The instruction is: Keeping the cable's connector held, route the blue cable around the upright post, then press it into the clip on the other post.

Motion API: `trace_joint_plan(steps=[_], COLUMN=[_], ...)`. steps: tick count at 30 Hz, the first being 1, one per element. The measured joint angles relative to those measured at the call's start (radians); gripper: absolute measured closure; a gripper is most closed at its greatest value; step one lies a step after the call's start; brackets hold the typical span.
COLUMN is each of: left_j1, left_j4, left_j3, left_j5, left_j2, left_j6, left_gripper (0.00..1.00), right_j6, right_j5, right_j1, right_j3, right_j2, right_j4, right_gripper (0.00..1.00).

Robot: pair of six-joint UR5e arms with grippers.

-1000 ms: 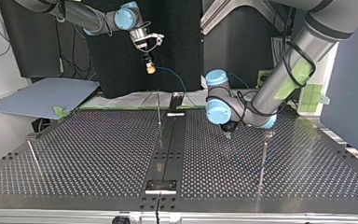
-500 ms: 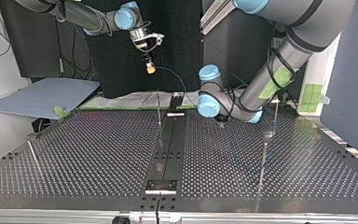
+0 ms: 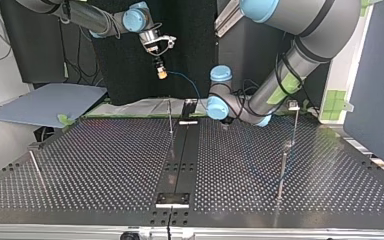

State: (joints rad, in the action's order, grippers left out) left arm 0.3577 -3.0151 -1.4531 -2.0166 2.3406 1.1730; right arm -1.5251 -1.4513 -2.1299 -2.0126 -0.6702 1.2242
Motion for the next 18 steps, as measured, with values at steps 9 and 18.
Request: trace_joint_plan(steps=[9, 18], left_j1=[0.022, 0.047], left_j4=[0.011, 0.021], left_j3=[0.0, 0.0], left_j5=[0.082, 0.166], left_j2=[0.071, 0.077], left_j6=[0.096, 0.181], left_gripper=[0.02, 0.02], right_j6=[0.0, -0.001], right_j5=[0.005, 0.01], right_j1=[0.0, 0.0], right_j3=[0.0, 0.0], right_j2=[0.0, 0.0], right_j4=[0.004, 0.005], right_gripper=[1.0, 1.0])
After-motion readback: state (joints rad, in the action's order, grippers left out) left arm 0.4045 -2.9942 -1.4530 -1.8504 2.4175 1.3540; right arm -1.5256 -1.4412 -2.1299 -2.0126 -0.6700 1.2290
